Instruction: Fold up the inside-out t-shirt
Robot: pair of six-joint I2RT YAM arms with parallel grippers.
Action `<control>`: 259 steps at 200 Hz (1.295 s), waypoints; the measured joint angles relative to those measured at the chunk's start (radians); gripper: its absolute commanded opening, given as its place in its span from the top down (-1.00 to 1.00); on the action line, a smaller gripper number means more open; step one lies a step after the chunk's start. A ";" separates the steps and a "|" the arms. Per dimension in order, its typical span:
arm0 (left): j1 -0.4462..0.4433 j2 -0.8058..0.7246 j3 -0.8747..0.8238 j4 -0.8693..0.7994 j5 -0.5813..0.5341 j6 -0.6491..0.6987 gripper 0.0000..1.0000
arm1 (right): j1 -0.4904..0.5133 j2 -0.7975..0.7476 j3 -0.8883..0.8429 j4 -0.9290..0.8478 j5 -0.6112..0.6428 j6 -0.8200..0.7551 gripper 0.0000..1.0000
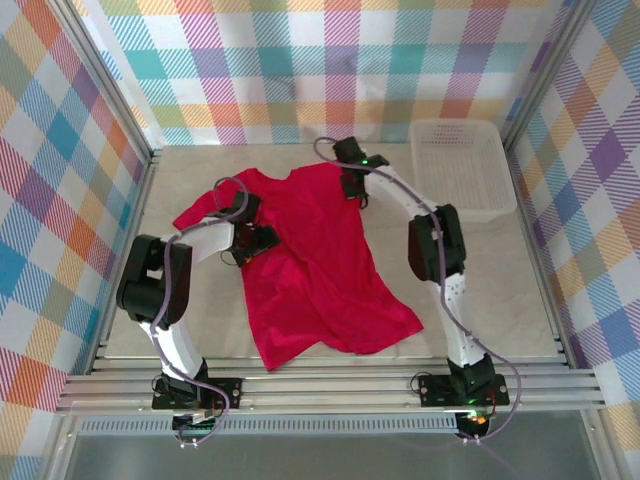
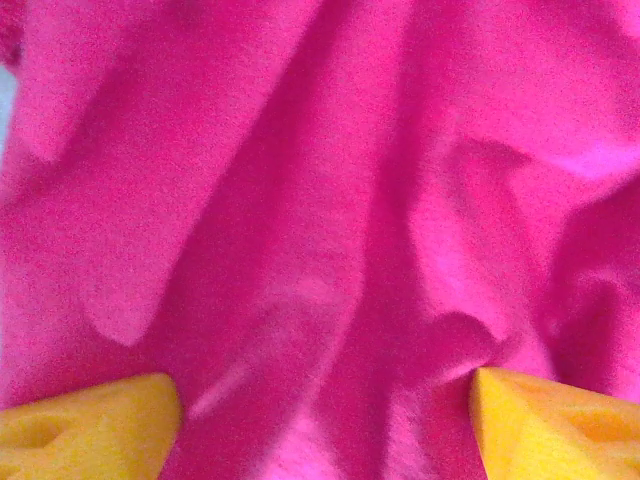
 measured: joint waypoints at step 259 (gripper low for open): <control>0.032 0.504 0.776 -0.233 -0.010 0.151 -0.63 | 0.030 -0.224 -0.568 0.217 -0.373 0.324 -0.15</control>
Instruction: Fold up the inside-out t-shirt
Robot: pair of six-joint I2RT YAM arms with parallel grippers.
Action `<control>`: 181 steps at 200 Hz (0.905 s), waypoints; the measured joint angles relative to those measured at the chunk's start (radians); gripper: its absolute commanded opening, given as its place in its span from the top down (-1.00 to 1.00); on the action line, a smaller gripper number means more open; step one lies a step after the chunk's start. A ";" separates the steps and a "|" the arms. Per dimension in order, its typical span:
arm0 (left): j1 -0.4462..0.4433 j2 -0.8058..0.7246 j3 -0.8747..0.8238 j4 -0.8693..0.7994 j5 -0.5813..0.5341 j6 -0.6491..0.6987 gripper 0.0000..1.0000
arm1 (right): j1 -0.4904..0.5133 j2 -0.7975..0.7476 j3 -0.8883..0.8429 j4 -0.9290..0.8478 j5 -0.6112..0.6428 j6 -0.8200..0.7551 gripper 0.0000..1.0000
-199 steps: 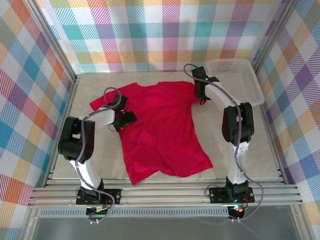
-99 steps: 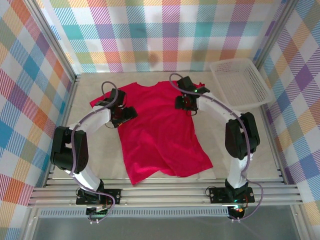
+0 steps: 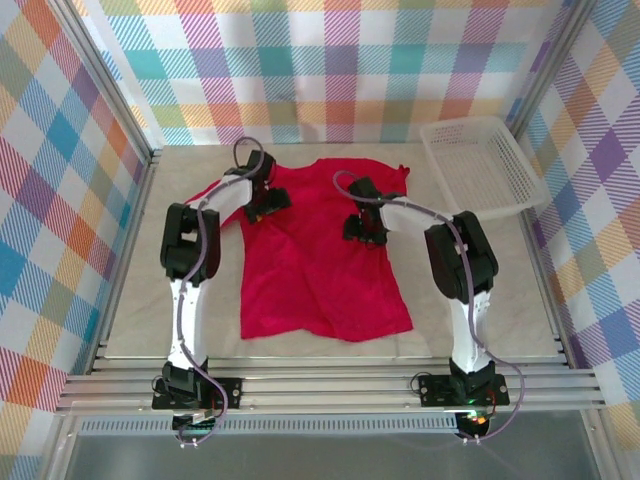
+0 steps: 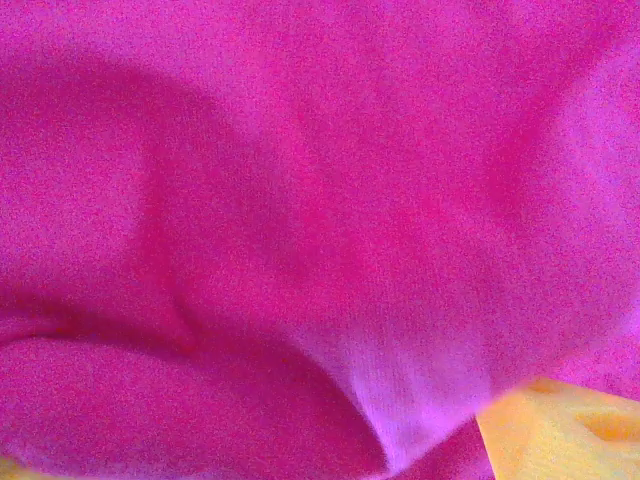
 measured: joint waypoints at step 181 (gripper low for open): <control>-0.018 -0.890 -0.916 0.097 -0.004 -0.051 -0.59 | 0.136 -0.574 -0.475 -0.049 -0.126 0.103 0.31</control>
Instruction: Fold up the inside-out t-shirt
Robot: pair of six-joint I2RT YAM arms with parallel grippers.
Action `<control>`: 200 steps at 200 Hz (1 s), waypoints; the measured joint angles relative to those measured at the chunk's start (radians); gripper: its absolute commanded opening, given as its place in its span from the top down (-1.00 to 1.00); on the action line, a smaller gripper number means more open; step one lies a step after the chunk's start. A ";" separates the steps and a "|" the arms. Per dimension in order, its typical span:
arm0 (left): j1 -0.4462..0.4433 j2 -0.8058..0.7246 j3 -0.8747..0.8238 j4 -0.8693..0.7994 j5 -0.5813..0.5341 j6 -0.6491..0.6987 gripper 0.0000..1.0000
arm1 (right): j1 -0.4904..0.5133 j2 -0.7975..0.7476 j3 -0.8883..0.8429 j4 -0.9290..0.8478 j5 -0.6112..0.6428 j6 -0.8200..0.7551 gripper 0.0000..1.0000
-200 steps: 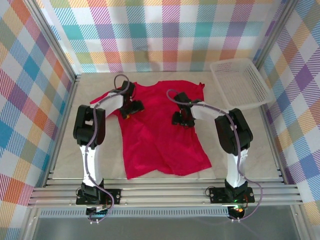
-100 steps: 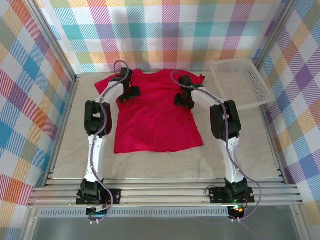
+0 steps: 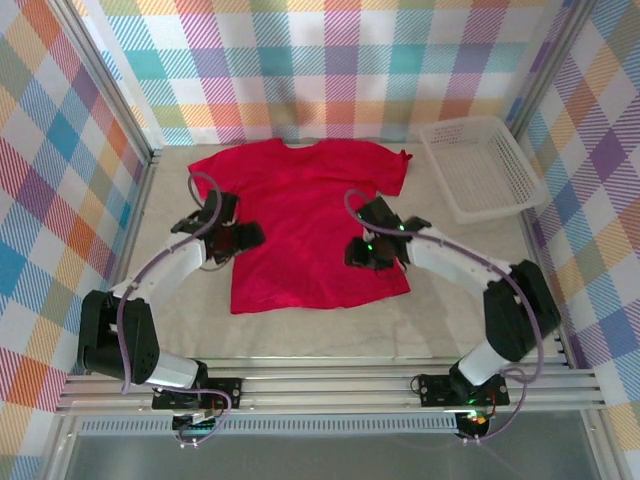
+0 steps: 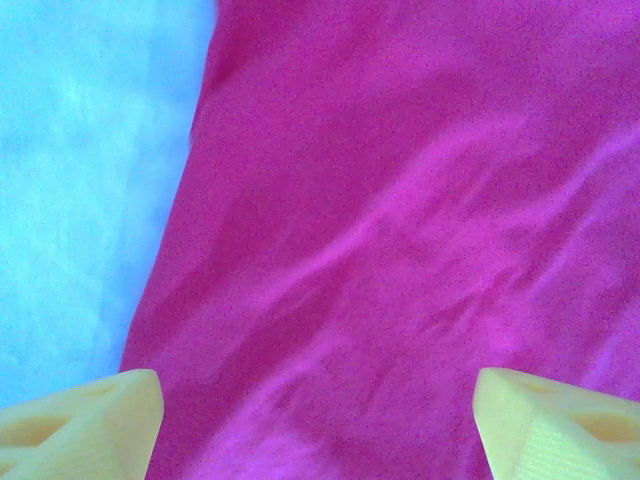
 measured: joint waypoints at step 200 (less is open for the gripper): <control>-0.151 0.073 -0.032 0.089 0.024 -0.089 -0.57 | -0.137 -0.165 -0.384 0.169 0.125 0.398 0.43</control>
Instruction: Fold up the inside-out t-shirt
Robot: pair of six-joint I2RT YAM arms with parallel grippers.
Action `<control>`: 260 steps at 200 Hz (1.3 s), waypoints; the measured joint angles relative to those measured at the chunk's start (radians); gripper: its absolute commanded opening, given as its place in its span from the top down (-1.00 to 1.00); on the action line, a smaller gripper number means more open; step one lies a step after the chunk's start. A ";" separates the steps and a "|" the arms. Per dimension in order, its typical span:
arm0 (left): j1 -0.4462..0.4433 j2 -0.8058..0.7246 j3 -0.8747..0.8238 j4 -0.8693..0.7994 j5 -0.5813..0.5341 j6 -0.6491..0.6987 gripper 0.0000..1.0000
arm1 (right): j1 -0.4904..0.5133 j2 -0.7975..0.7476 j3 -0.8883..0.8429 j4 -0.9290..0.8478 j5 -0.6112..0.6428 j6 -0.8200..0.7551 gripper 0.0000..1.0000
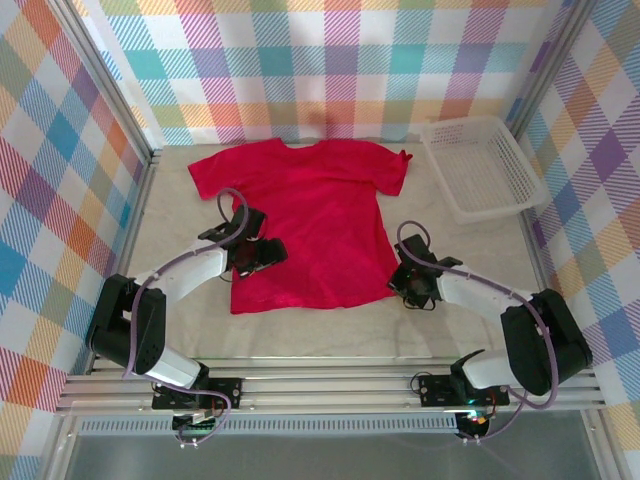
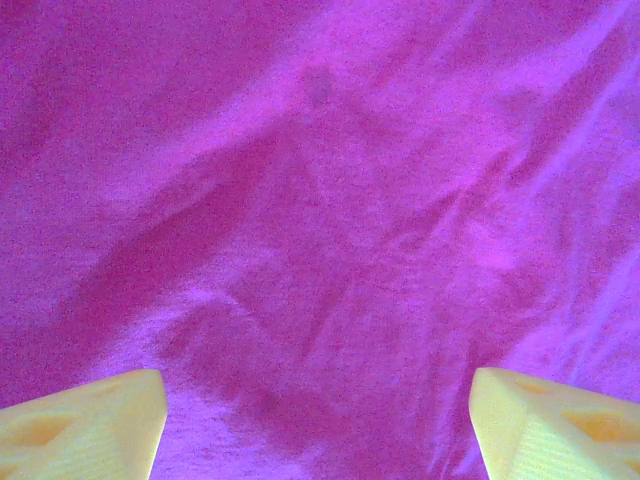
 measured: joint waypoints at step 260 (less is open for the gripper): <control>0.000 0.007 0.039 -0.027 -0.018 0.001 -0.57 | 0.000 0.024 0.019 0.002 0.028 0.019 -0.25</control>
